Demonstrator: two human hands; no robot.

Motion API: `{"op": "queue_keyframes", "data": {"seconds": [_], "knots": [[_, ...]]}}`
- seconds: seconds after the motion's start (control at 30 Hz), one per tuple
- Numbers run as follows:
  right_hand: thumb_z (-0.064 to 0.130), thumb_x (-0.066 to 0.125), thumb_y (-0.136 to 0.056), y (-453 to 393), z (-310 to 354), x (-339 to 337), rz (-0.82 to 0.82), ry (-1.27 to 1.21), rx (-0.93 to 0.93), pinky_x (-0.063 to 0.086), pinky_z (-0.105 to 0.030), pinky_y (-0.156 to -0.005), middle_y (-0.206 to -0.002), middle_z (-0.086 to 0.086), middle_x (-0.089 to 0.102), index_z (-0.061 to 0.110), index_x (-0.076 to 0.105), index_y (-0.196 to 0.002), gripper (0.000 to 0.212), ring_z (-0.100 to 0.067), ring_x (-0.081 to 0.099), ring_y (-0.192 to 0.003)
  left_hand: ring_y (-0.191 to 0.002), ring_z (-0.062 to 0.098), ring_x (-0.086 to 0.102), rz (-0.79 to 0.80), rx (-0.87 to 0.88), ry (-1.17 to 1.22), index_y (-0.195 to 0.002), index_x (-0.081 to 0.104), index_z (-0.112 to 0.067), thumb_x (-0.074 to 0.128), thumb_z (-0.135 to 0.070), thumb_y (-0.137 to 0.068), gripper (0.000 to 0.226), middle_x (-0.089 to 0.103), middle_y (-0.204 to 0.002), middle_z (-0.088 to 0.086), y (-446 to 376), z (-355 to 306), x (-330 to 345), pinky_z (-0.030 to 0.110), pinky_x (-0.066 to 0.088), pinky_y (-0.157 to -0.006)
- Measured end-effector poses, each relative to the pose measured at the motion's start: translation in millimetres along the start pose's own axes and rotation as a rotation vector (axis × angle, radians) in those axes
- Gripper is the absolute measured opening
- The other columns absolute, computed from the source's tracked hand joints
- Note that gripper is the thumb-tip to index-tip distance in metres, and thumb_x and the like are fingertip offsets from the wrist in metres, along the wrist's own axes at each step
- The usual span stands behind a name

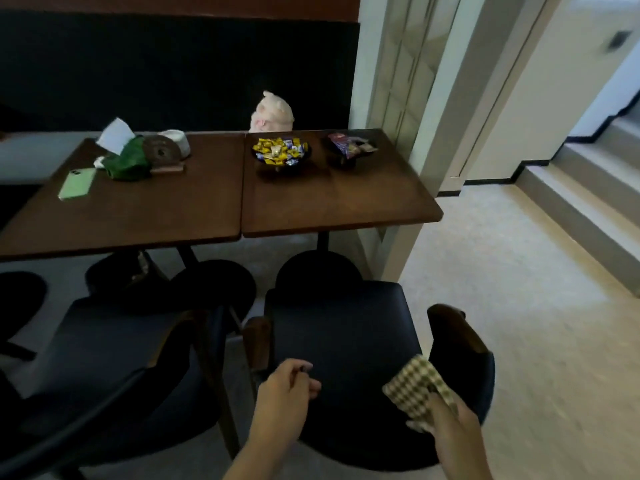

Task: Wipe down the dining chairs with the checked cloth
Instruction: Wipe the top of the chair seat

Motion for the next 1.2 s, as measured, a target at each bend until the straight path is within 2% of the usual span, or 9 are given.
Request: {"op": "queue_keyframes", "data": {"seconds": [0.1,0.2,0.37,0.53,0.63,0.83,1.0,1.1,1.2], "knots": [[0.009,0.041,-0.101,-2.3,35.0,9.3,0.013,-0.047,0.104,0.037,-0.047,-0.101,-0.123,-0.021,0.055,-0.005,0.044,-0.136,0.038,-0.041,0.051,-0.116,-0.083,0.004,0.068,-0.037,0.073,-0.041,-0.103,0.059,-0.03,0.045,-0.017,-0.101,0.019,0.072,-0.087,-0.007,-25.8,-20.6,-27.9,0.019,0.049,-0.071],[0.016,0.047,-0.1,-28.2,66.0,48.0,0.123,-0.027,0.094,0.045,-0.046,-0.093,-0.093,-0.007,0.063,0.005,0.057,-0.118,0.024,-0.031,0.06,-0.091,-0.085,0.005,0.068,-0.043,0.106,-0.098,-0.104,0.059,-0.027,0.046,-0.013,-0.098,0.02,0.072,-0.086,-0.008,-66.2,-43.4,-42.3,0.022,0.052,-0.073],[0.021,0.048,-0.099,-120.5,96.7,127.7,0.298,0.11,-0.013,0.05,-0.039,-0.086,-0.095,-0.001,0.068,0.014,0.061,-0.105,0.016,-0.021,0.065,-0.09,-0.094,0.009,0.066,-0.024,0.052,-0.146,-0.112,0.059,-0.021,0.048,-0.015,-0.098,0.019,0.071,-0.097,-0.008,-160.5,-44.1,-33.2,0.027,0.052,-0.086],[0.026,0.046,-0.1,-210.9,94.9,197.5,0.36,0.24,0.046,0.05,-0.034,-0.081,-0.105,-0.001,0.065,0.014,0.058,-0.118,0.025,-0.021,0.062,-0.095,-0.101,0.011,0.059,-0.047,-0.032,-0.238,-0.124,0.053,-0.019,0.051,-0.018,-0.098,0.026,0.065,-0.11,-0.005,-241.8,-11.5,-23.3,0.016,0.043,-0.07],[0.028,0.043,-0.101,-248.7,84.3,228.4,0.314,0.309,0.04,0.05,-0.036,-0.083,-0.109,0.0,0.061,0.015,0.054,-0.128,0.032,-0.017,0.06,-0.093,-0.103,0.01,0.054,-0.023,-0.114,-0.243,-0.132,0.048,-0.015,0.053,-0.017,-0.097,0.036,0.061,-0.118,-0.001,-274.7,9.9,-22.3,0.02,0.042,-0.083],[0.026,0.038,-0.101,-316.5,64.6,289.2,0.253,0.486,-0.268,0.048,-0.018,-0.062,-0.112,0.001,0.058,0.02,0.052,-0.128,0.031,-0.002,0.054,-0.073,-0.092,0.008,0.052,0.015,-0.23,-0.213,-0.142,0.036,-0.014,0.056,-0.015,-0.095,0.051,0.056,-0.113,-0.003,-347.1,51.3,-31.0,0.016,0.04,-0.067],[0.024,0.043,-0.097,-367.3,40.9,345.3,0.359,0.769,-0.775,0.043,-0.039,-0.099,-0.131,-0.009,0.053,0.015,0.049,-0.133,0.037,-0.027,0.053,-0.115,-0.075,0.005,0.051,0.109,-0.295,-0.286,-0.15,0.023,-0.016,0.058,-0.012,-0.092,0.068,0.052,-0.092,-0.01,-412.5,96.1,-28.4,0.024,0.044,-0.063],[0.055,0.031,-0.088,-380.9,-0.3,370.4,0.582,1.351,-1.059,0.023,-0.047,-0.114,-0.15,-0.008,0.036,0.018,0.042,-0.143,0.067,-0.031,0.029,-0.139,-0.108,0.021,0.057,0.247,-0.308,-0.39,-0.154,0.013,-0.019,0.071,-0.013,-0.083,0.092,0.052,-0.128,0.001,-435.8,128.9,-21.1,0.029,0.046,-0.085],[0.069,0.026,-0.087,-393.3,-42.2,376.1,0.705,1.676,-1.024,0.01,-0.053,-0.116,-0.158,0.002,0.02,0.027,0.032,-0.148,0.074,-0.021,0.008,-0.147,-0.14,0.031,0.034,0.402,-0.325,-0.52,-0.152,-0.012,-0.037,0.085,-0.027,-0.071,0.127,0.032,-0.155,0.011,-445.1,151.2,-9.9,0.04,0.042,-0.106]]}}
Point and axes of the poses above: each hand's wrist, its own y-axis away from the middle knuckle, its own x-axis out of the palm, z = x × y, the point moved 3 cm from there along -y, towards the middle knuckle
